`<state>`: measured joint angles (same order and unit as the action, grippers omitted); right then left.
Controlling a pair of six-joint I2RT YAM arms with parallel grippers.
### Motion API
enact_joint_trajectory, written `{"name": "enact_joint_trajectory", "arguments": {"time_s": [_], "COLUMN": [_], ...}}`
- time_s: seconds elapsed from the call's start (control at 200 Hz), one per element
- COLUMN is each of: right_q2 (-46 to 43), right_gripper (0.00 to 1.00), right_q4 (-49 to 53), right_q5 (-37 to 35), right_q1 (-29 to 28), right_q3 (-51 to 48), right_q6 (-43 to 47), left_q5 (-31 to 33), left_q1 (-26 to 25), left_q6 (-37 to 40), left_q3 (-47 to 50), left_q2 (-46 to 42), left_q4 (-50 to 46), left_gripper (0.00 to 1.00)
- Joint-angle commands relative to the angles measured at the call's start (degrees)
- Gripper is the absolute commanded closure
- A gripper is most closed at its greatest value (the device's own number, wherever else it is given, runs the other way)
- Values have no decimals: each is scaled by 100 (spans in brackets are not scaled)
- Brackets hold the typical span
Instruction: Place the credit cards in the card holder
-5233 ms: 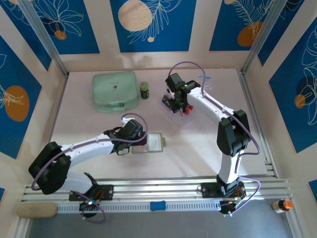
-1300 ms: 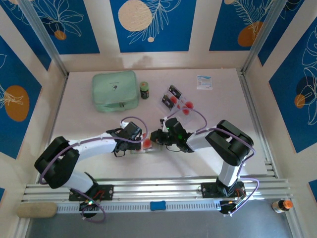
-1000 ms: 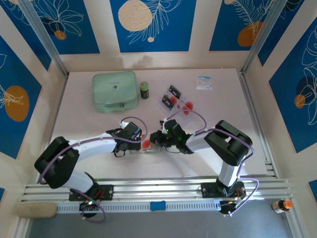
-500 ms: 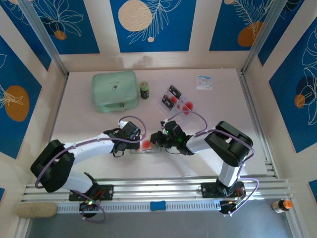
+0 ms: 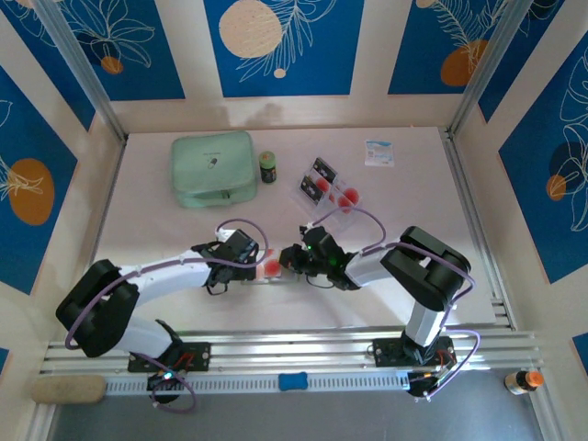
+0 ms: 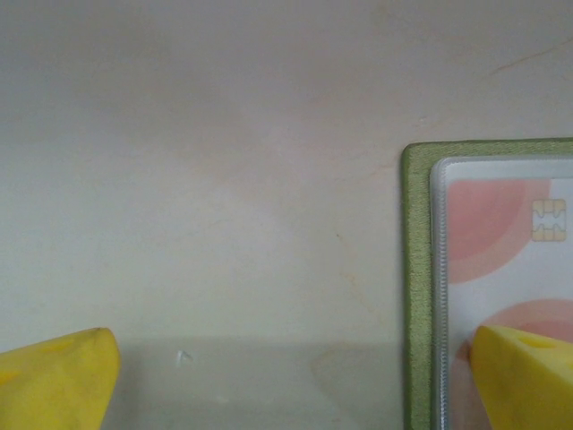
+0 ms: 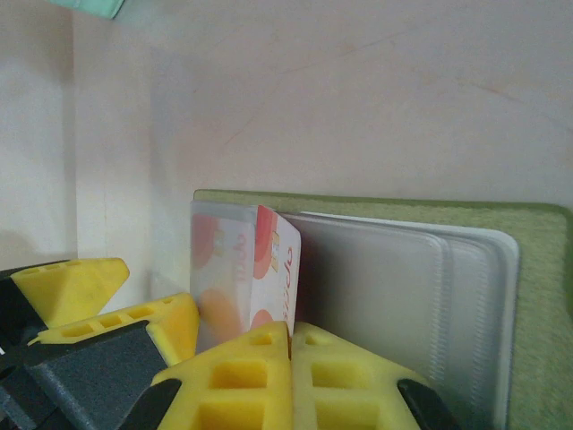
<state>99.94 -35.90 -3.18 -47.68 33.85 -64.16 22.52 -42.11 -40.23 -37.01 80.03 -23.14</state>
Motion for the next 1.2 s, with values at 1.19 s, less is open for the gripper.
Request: {"name": "enact_joint_trajectory", "arguments": {"time_s": [1.19], "right_q2": [-48], "right_gripper": [100], "right_q4": [650], "right_q5": [-288], "right_q1": [-259], "right_q3": [34], "right_q6": [8], "left_q5": [51], "left_q1": [79], "left_q6": [-91], "left_q3": [187], "left_q2": [-66], "left_q4": [-87], "left_gripper": [0]}}
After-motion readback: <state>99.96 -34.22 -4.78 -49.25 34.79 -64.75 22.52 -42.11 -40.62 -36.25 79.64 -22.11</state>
